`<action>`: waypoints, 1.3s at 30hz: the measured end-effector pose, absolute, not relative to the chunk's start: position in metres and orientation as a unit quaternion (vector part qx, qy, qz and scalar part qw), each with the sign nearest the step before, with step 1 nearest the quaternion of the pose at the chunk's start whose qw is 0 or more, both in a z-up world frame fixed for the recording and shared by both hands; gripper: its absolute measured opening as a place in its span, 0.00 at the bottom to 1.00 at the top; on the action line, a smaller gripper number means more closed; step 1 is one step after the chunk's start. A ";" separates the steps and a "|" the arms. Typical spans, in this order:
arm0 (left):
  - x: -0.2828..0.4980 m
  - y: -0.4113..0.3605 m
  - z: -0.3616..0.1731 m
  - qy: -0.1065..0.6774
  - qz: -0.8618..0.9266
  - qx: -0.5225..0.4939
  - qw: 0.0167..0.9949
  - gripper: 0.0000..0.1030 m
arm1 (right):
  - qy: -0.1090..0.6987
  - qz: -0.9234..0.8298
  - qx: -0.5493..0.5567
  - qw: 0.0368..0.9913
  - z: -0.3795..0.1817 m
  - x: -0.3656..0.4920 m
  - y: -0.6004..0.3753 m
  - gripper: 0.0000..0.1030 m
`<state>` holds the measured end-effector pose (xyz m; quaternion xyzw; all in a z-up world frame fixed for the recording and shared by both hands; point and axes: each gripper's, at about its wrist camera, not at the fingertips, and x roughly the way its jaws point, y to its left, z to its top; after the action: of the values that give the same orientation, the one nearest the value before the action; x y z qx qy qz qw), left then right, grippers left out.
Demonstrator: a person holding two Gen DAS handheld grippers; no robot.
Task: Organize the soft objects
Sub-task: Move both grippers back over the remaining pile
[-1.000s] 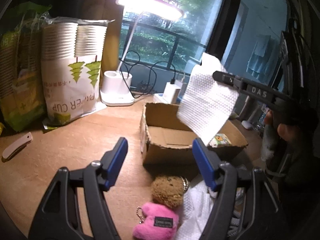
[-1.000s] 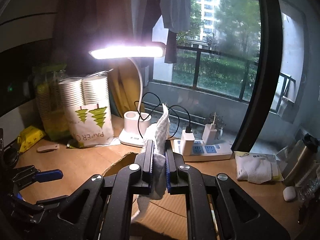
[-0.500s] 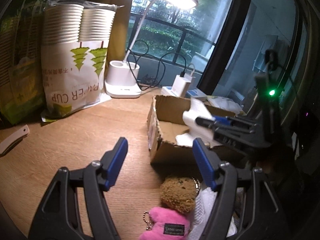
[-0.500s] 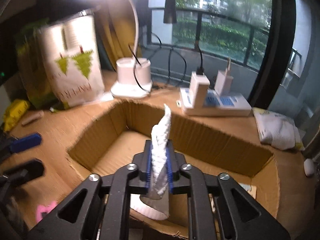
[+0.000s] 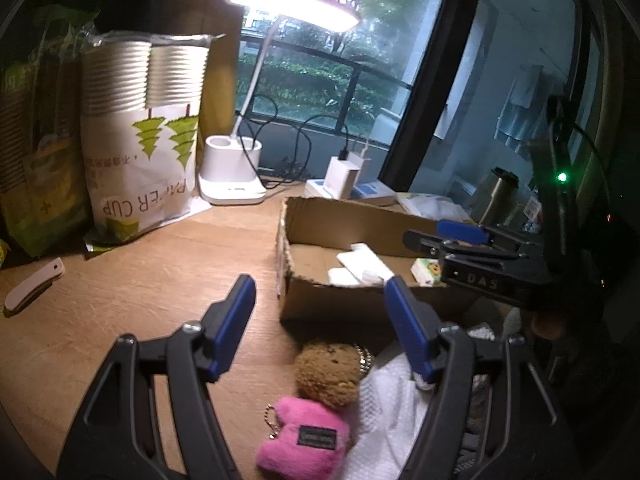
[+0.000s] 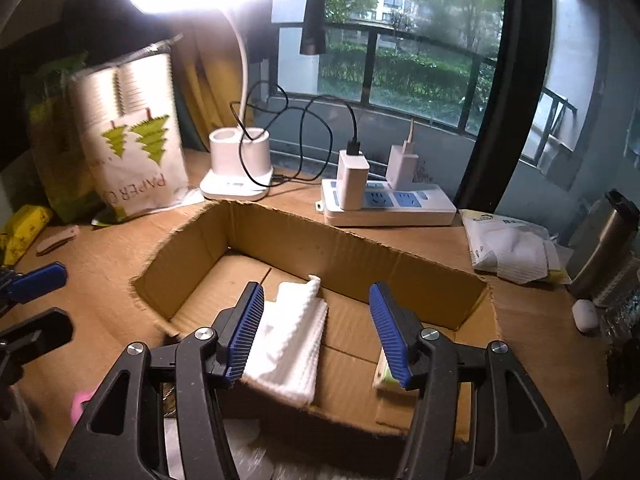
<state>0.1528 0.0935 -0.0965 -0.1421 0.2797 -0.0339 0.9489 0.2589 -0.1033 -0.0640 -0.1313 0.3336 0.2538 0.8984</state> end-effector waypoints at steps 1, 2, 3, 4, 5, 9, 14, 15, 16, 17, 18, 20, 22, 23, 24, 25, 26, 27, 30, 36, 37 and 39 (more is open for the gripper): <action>0.151 0.091 -0.095 0.278 -0.035 -0.141 0.949 0.67 | 0.332 0.256 -0.128 0.899 -0.061 0.255 -0.105 0.57; 0.149 0.089 -0.093 0.277 -0.035 -0.139 0.950 0.67 | 0.331 0.258 -0.124 0.899 -0.059 0.251 -0.107 0.57; 0.146 0.087 -0.092 0.276 -0.034 -0.139 0.950 0.67 | 0.330 0.261 -0.120 0.899 -0.056 0.247 -0.109 0.57; 0.144 0.085 -0.090 0.276 -0.035 -0.138 0.950 0.67 | 0.329 0.265 -0.114 0.899 -0.052 0.242 -0.112 0.57; 0.143 0.083 -0.089 0.276 -0.035 -0.137 0.951 0.67 | 0.327 0.267 -0.111 0.900 -0.049 0.238 -0.114 0.57; 0.135 0.074 -0.084 0.275 -0.033 -0.130 0.952 0.67 | 0.320 0.275 -0.100 0.901 -0.038 0.218 -0.124 0.57; 0.127 0.064 -0.080 0.275 -0.032 -0.125 0.953 0.67 | 0.317 0.280 -0.095 0.901 -0.034 0.197 -0.136 0.57; 0.125 0.061 -0.079 0.275 -0.033 -0.122 0.953 0.67 | 0.317 0.280 -0.094 0.901 -0.034 0.194 -0.138 0.57; 0.123 0.059 -0.079 0.275 -0.034 -0.121 0.953 0.67 | 0.317 0.281 -0.092 0.901 -0.034 0.189 -0.141 0.57; 0.121 0.055 -0.079 0.276 -0.036 -0.118 0.953 0.67 | 0.317 0.281 -0.091 0.901 -0.035 0.187 -0.144 0.57; 0.120 0.053 -0.080 0.277 -0.036 -0.116 0.953 0.67 | 0.318 0.282 -0.090 0.901 -0.036 0.185 -0.147 0.57; 0.118 0.047 -0.081 0.281 -0.037 -0.113 0.952 0.67 | 0.320 0.282 -0.087 0.900 -0.039 0.179 -0.153 0.57; 0.116 0.042 -0.083 0.285 -0.039 -0.111 0.951 0.67 | 0.323 0.281 -0.086 0.900 -0.042 0.173 -0.158 0.57; 0.115 0.039 -0.084 0.287 -0.039 -0.109 0.951 0.67 | 0.324 0.281 -0.086 0.899 -0.043 0.172 -0.159 0.57; 0.115 0.036 -0.084 0.288 -0.040 -0.108 0.951 0.67 | 0.325 0.281 -0.085 0.899 -0.045 0.170 -0.162 0.57; 0.115 0.034 -0.085 0.290 -0.041 -0.106 0.950 0.67 | 0.327 0.281 -0.084 0.898 -0.047 0.169 -0.164 0.57; 0.115 0.032 -0.086 0.292 -0.042 -0.105 0.950 0.67 | 0.329 0.280 -0.083 0.898 -0.049 0.167 -0.167 0.57; 0.115 0.030 -0.087 0.294 -0.042 -0.103 0.949 0.67 | 0.330 0.279 -0.082 0.898 -0.051 0.167 -0.170 0.57; 0.115 0.023 -0.089 0.298 -0.042 -0.099 0.948 0.67 | 0.339 0.277 -0.078 0.896 -0.060 0.166 -0.177 0.57; 0.120 0.013 -0.098 0.315 -0.042 -0.089 0.944 0.67 | 0.360 0.266 -0.068 0.892 -0.080 0.173 -0.190 0.57; 0.121 0.011 -0.100 0.318 -0.043 -0.087 0.943 0.67 | 0.363 0.264 -0.067 0.891 -0.084 0.173 -0.192 0.57; 0.122 0.008 -0.103 0.323 -0.044 -0.083 0.942 0.67 | 0.371 0.263 -0.064 0.888 -0.092 0.176 -0.195 0.57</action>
<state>0.1223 0.0077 -0.1025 -0.0829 0.3230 -0.0442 0.9417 0.1756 -0.1953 -0.0915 -0.0641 0.3709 0.2627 0.8884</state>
